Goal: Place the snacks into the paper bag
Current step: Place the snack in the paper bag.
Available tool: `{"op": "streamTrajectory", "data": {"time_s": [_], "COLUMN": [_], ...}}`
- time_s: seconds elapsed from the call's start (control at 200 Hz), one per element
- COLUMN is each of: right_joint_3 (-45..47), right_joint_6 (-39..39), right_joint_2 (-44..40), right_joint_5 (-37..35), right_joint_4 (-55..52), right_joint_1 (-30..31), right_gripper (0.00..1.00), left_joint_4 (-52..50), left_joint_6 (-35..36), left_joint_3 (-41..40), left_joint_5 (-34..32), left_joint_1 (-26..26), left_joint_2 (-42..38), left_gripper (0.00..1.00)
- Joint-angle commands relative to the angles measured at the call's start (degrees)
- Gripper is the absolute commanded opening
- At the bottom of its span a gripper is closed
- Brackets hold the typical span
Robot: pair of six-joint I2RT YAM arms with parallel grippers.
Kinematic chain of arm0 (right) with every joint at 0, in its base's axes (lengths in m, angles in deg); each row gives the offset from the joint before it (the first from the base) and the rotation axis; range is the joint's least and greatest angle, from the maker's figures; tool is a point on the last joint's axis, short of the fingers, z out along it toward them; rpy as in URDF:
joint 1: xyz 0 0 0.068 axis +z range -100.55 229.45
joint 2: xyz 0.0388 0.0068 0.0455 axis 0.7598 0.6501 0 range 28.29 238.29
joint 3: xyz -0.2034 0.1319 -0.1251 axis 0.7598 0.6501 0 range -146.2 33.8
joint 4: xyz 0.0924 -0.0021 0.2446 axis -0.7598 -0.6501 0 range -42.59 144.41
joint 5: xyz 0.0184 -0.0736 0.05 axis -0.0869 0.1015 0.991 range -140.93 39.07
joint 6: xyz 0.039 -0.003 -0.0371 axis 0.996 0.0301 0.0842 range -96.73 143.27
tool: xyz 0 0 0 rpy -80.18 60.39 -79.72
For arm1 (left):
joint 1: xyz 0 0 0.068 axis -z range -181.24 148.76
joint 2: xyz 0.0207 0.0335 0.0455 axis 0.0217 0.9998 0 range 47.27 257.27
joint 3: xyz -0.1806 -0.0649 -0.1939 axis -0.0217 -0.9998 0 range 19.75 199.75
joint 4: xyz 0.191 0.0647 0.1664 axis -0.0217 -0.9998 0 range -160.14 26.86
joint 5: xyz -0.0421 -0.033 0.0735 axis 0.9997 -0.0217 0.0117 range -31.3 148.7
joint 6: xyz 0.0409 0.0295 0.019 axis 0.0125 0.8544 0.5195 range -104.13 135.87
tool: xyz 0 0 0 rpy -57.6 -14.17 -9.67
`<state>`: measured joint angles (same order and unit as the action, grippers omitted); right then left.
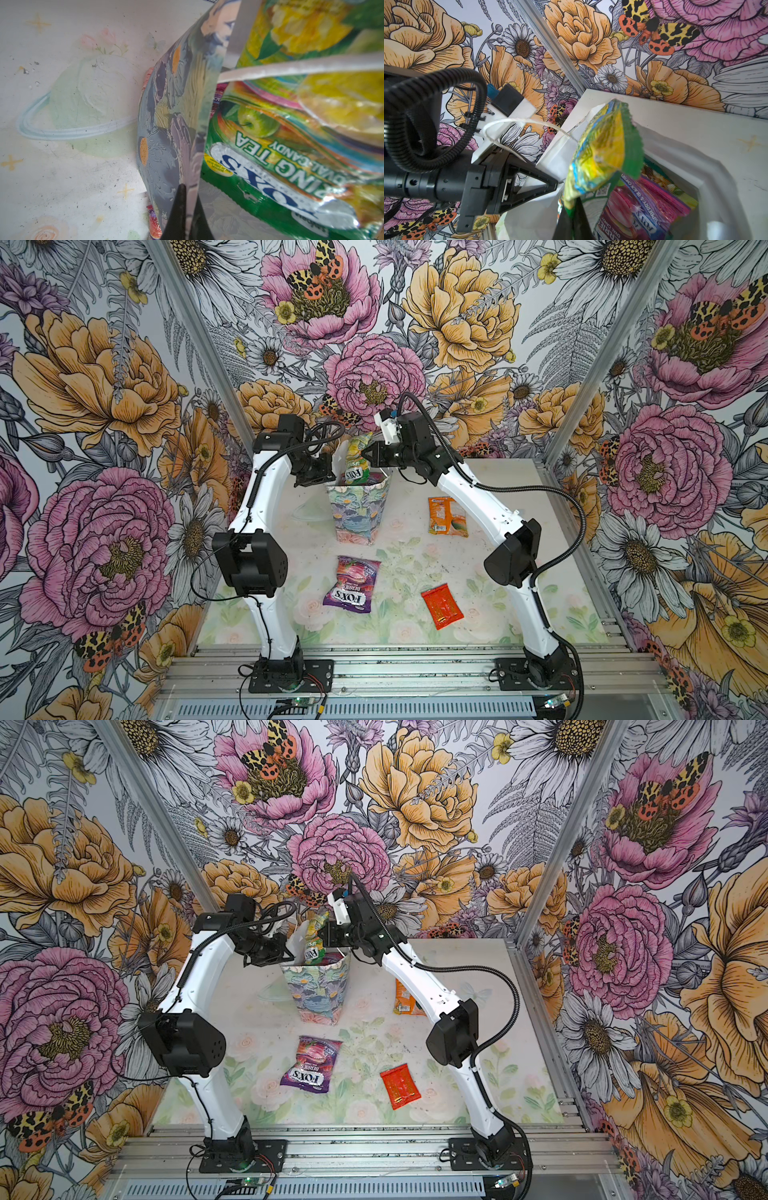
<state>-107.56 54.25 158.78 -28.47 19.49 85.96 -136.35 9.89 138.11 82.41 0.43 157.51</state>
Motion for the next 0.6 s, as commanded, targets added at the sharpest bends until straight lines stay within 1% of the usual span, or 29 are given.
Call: {"op": "streamTrajectory", "data": {"time_s": [0.0, 0.255, 0.395, 0.595], "right_joint_3": [1.3, 4.8, 5.6, 6.2], "right_joint_6": [-0.6, -0.8, -0.5, -0.1], "right_joint_2": [-5.0, -7.7, -7.1, -5.9], "right_joint_5": [2.3, 2.1, 2.2, 0.0], "right_joint_4": [2.2, 2.2, 2.2, 2.2], "right_joint_1": [1.4, 1.9, 1.9, 1.7], "right_gripper": [0.0, 0.0, 0.0, 0.0], "left_joint_4": [1.5, 1.4, 1.4, 1.5], "left_joint_6": [0.0, -0.1, -0.1, -0.1], "left_joint_3": [-0.3, -0.1, -0.2, -0.2], "left_joint_5": [2.3, 2.4, 2.5, 2.4], "left_joint_1": [-0.6, -0.6, -0.6, -0.6], "left_joint_2": [-3.3, -3.5, -3.5, -3.6], "left_gripper": [0.0, 0.0, 0.0, 0.0]}}
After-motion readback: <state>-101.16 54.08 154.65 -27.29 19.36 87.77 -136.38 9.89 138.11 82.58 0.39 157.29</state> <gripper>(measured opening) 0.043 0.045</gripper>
